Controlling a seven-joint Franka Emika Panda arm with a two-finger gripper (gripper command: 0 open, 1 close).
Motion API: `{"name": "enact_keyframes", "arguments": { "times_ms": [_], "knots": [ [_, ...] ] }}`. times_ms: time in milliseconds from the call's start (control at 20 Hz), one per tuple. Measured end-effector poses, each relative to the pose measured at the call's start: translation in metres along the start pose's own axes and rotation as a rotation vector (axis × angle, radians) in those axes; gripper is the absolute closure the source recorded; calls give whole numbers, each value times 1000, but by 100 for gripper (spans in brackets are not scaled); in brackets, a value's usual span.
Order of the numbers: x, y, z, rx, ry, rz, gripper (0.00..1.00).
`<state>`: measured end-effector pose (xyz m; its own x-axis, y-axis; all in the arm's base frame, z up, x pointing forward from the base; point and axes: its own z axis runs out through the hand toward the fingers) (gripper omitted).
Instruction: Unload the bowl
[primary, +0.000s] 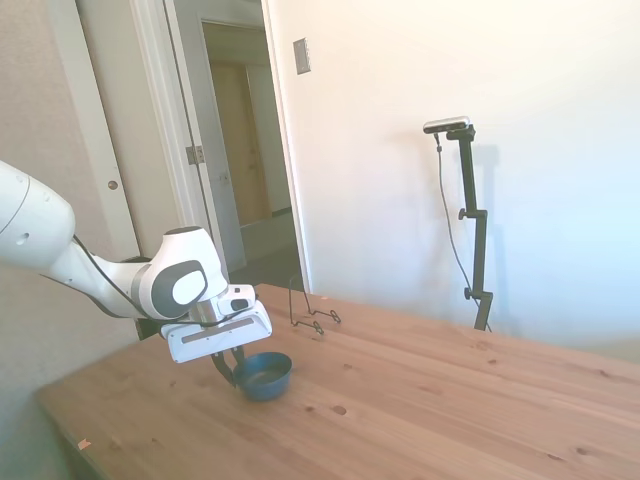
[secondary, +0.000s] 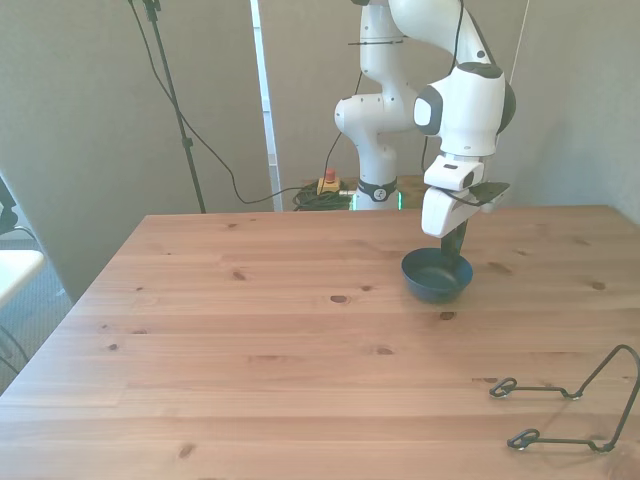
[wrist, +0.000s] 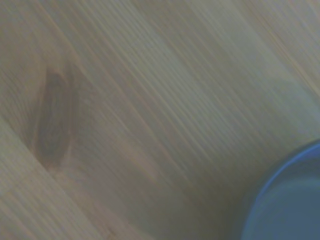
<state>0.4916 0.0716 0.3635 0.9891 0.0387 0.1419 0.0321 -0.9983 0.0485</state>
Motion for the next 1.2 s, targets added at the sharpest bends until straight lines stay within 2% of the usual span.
{"name": "enact_keyframes", "arguments": {
  "times_ms": [300,700,850,1000,1200],
  "knots": [
    [2,0,-2,18,-7,23,0],
    [22,2,-32,179,37,200,0],
    [25,6,-52,261,75,288,0],
    [25,9,-70,385,107,372,0],
    [19,9,-80,533,124,446,0]
  ]
}}
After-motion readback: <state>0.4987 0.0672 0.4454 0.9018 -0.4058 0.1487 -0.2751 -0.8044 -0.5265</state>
